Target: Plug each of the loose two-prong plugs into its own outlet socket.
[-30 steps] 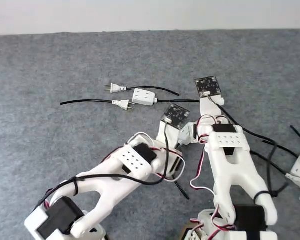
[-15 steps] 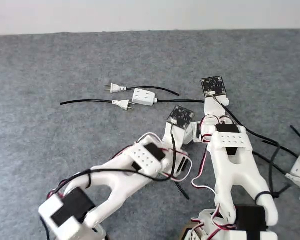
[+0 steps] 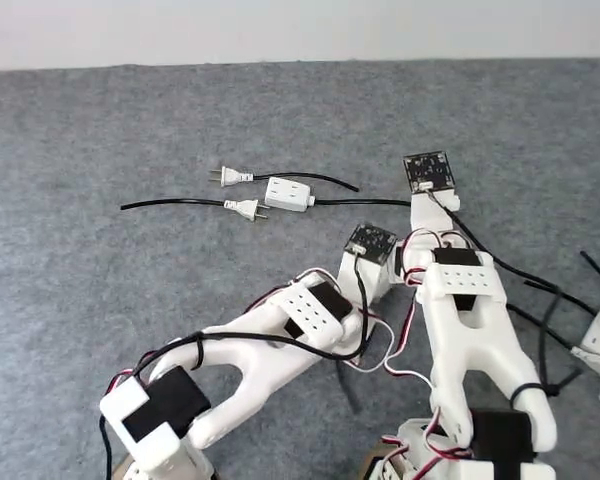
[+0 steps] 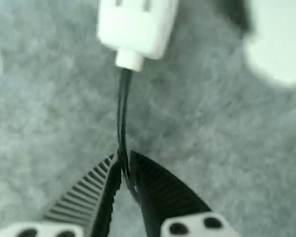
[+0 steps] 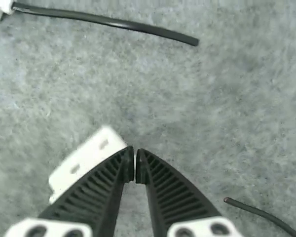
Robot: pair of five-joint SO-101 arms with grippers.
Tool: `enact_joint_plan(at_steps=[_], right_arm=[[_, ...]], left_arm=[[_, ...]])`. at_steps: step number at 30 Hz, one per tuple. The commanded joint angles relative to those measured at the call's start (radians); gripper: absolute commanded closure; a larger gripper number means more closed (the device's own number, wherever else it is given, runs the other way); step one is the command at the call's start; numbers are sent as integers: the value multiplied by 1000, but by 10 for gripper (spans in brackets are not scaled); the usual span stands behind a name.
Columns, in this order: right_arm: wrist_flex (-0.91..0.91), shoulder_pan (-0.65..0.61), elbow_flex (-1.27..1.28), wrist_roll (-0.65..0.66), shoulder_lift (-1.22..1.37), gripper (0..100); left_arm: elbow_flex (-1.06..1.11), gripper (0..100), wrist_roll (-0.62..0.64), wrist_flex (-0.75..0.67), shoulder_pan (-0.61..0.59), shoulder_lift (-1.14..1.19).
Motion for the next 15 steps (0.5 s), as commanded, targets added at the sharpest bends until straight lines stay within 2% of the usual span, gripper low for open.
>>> enact_joint_plan(at_steps=[1,9,12,15], right_arm=[[-22,13,-15,-11,-44,986],[-24,8,-15,-11,-42,986],[-24,8,-15,-11,-42,986],[-18,5,-14,-14,-53,987]], left_arm=[[-4,987,-31,87,9,-5],[-93,987,-465,381,-244,-2],[-36,987,-566,368,-282,0],[28,987,-606,316,-261,0]])
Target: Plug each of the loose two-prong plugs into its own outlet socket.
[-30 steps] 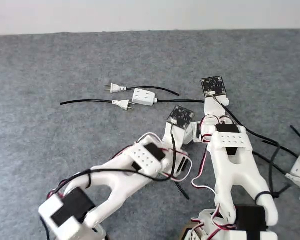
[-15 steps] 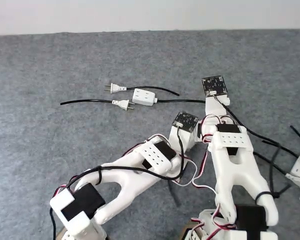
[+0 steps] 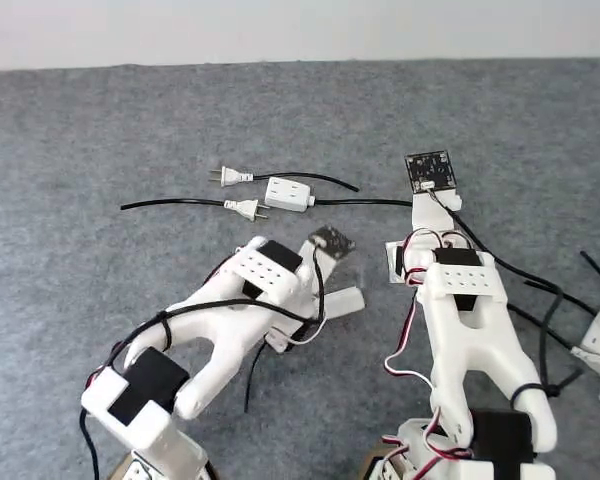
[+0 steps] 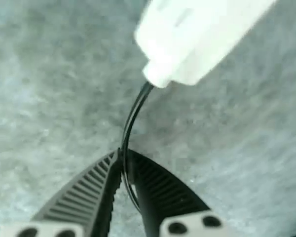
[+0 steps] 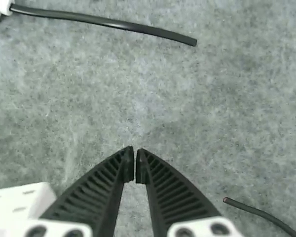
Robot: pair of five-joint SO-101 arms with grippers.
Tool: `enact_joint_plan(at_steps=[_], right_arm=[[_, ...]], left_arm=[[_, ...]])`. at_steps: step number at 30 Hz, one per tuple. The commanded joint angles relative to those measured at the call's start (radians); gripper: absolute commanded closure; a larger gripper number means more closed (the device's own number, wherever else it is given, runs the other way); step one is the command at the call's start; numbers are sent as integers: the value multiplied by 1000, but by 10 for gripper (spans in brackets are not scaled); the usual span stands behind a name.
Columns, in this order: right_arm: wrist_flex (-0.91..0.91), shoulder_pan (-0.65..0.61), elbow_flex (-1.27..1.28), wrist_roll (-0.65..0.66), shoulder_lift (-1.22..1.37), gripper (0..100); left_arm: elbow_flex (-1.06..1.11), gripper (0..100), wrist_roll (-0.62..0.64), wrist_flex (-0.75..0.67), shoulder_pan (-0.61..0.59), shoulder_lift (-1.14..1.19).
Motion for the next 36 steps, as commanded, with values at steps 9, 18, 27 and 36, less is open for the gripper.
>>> enact_joint_plan(at_steps=[9,18,27,36], right_arm=[[96,-222,61,-54,-220,988],[163,-251,147,-14,-297,987],[216,-157,196,-49,-410,988],[214,-254,298,-55,-582,988]], left_arm=[[127,987,-173,-43,126,-6],[150,955,-169,-64,137,-20],[294,880,-106,-178,109,-244],[340,881,-68,-195,98,-354]])
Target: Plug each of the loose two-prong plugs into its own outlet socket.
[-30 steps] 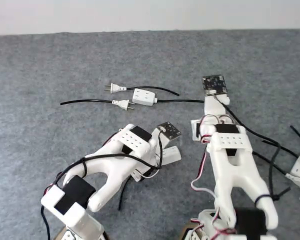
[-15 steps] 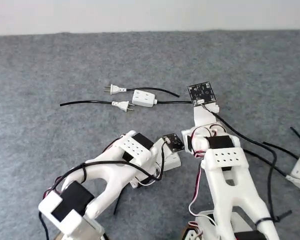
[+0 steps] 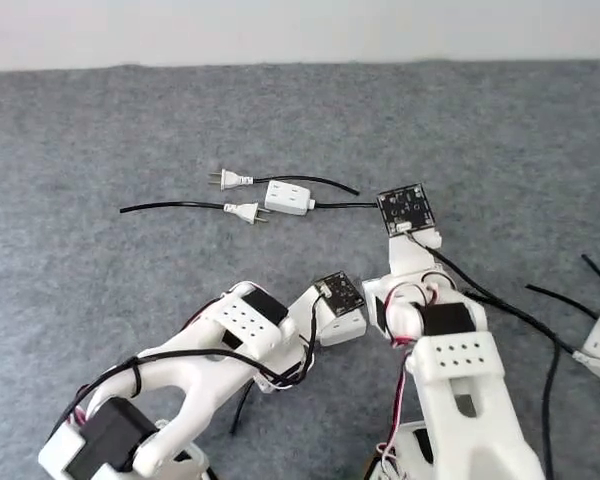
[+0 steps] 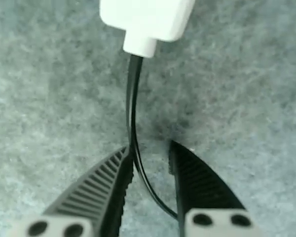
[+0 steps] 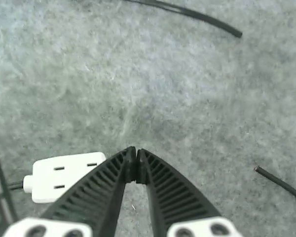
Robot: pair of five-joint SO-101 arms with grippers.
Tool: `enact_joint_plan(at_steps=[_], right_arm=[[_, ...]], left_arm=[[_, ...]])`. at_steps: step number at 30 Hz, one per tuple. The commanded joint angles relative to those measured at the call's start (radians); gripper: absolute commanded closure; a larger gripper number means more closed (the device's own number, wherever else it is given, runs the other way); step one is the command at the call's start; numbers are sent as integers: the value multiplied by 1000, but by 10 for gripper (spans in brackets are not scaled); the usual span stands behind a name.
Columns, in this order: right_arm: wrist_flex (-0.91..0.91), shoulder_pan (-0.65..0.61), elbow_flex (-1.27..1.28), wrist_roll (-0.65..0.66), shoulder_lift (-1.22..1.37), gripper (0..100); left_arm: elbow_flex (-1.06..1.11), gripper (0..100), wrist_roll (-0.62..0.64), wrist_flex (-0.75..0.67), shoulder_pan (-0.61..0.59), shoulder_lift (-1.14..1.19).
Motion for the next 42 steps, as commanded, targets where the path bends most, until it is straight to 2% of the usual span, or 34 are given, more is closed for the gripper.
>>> enact_joint_plan(at_steps=[1,5,7,12,19,26,33,42], right_arm=[[16,-84,14,-14,-41,988],[16,-94,15,-51,-48,988],[15,-30,11,-61,-50,988],[-51,226,-21,-157,-50,987],[-51,332,-25,-184,-50,986],[-62,357,-12,-178,-41,984],[-130,325,28,-137,-39,984],[-131,331,26,-137,-39,983]], left_arm=[[-21,881,58,-34,-3,-54],[-38,881,68,-66,-68,-55],[-44,881,64,-95,-100,-55],[-44,881,71,-199,-141,-55],[-45,881,72,-319,-143,-55],[-111,881,74,-448,-169,-54],[-186,882,101,-459,-206,-44],[-160,882,140,-422,-68,-41]])
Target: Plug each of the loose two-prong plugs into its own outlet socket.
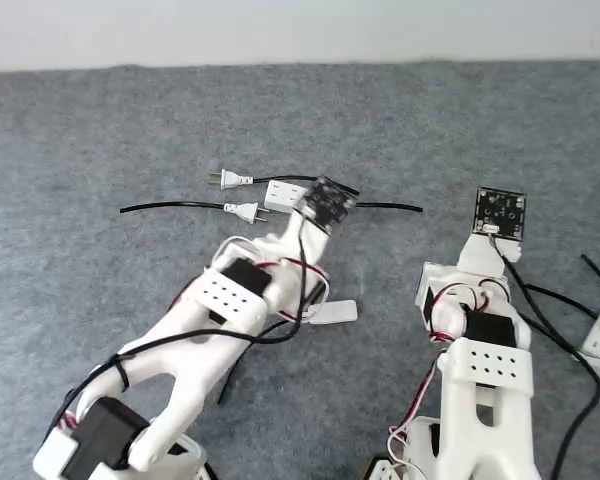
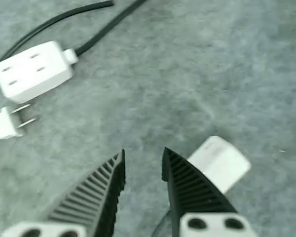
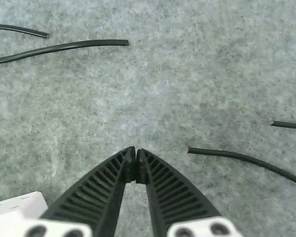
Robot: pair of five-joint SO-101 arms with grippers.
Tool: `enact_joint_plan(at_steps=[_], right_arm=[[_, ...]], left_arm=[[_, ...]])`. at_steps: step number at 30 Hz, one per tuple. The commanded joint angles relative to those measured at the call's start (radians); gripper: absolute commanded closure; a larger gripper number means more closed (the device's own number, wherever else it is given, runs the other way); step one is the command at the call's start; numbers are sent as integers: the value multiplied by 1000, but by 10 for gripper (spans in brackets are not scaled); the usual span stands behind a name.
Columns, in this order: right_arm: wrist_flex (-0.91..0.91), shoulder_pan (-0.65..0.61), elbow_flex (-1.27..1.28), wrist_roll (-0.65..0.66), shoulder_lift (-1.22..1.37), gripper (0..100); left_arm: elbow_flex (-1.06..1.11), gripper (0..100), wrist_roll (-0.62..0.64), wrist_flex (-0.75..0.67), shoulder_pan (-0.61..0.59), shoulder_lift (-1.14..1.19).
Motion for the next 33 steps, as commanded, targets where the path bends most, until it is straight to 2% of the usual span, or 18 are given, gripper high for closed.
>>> enact_joint_plan(at_steps=[1,6,10,13,19,26,30,33], right_arm=[[-21,1,-12,12,-8,983],[-21,2,-12,12,-8,983],[-22,2,-12,12,-8,983],[-35,2,-11,12,-8,983],[-41,2,-8,14,-8,983],[-41,2,-8,14,-8,983],[-41,2,-8,15,-8,983],[-41,2,-8,20,-8,983]], left_arm=[[-18,885,12,17,61,-18],[-21,957,12,44,103,66],[-71,976,12,183,117,89],[-62,976,12,267,186,89],[-4,977,11,242,296,81],[-13,977,8,239,293,80],[-24,975,-9,192,222,78],[-25,972,-84,176,175,41]])
